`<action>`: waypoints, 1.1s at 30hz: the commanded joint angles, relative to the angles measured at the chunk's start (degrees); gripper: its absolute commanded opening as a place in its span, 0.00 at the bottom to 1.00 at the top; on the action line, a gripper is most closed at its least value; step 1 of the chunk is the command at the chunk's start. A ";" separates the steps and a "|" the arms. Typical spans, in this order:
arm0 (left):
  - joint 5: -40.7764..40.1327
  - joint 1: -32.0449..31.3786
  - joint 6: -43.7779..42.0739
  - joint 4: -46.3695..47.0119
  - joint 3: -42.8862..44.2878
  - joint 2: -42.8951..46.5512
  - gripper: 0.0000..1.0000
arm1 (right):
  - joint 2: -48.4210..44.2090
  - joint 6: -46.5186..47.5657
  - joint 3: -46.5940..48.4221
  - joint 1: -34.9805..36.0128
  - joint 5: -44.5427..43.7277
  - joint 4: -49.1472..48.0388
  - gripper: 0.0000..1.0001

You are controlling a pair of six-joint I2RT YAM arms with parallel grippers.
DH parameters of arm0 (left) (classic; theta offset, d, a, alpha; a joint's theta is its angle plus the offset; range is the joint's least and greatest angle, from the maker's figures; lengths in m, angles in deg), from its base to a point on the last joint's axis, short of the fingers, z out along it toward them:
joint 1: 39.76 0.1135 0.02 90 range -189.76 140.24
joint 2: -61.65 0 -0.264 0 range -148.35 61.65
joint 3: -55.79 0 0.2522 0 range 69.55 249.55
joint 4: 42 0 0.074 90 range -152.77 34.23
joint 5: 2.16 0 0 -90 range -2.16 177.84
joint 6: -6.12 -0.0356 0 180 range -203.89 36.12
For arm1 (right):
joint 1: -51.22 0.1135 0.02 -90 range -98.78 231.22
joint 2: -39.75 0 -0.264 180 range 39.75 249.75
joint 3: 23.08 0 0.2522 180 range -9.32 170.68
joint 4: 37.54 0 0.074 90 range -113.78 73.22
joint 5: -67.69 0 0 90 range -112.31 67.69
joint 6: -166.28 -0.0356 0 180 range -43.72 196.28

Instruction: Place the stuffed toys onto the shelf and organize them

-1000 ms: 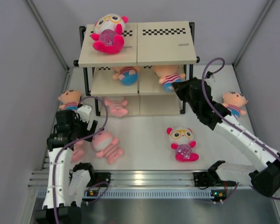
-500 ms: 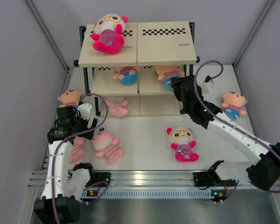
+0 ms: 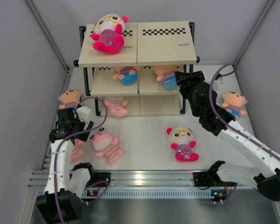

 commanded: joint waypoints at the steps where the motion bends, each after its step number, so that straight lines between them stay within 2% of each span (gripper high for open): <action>1: 2.51 6.42 -4.50 6.47 3.89 -2.15 0.88 | -1.96 8.76 1.20 1.13 4.60 -4.09 0.56; 3: 7.34 10.83 -4.95 6.30 6.61 -6.36 0.81 | -2.32 11.15 1.63 1.13 7.25 -3.65 0.56; 4: 8.41 15.11 -5.82 6.30 8.89 -8.03 0.80 | -2.75 13.51 1.64 1.13 10.05 -3.39 0.56; 7: 8.69 18.84 -6.88 6.39 12.24 -15.93 0.80 | -4.07 16.42 0.33 1.13 14.45 -4.52 0.55; 12: 11.23 18.76 -6.36 6.30 21.36 -30.26 0.98 | -4.34 20.65 1.19 1.13 16.66 -3.13 0.55; 20: 10.71 14.37 -2.49 6.47 32.54 -48.00 0.99 | -1.53 23.29 4.80 1.13 16.93 1.00 0.55; 23: 10.62 14.02 0.23 6.47 40.61 -54.77 0.99 | -0.47 23.56 6.03 1.21 16.23 2.76 0.54; 27: 9.04 13.93 2.43 6.47 45.47 -61.21 0.98 | -0.30 23.72 6.21 1.13 15.35 3.29 0.54; 30: 10.78 13.84 3.48 6.39 47.23 -64.55 0.88 | -0.56 24.08 6.21 1.13 14.47 3.91 0.54; 31: 11.58 13.75 3.40 6.39 47.15 -65.17 0.75 | -0.65 24.08 5.95 1.13 14.30 3.91 0.54; 33: 13.51 13.40 3.14 6.39 45.57 -65.35 0.68 | -1.35 23.82 5.07 1.13 13.60 3.82 0.54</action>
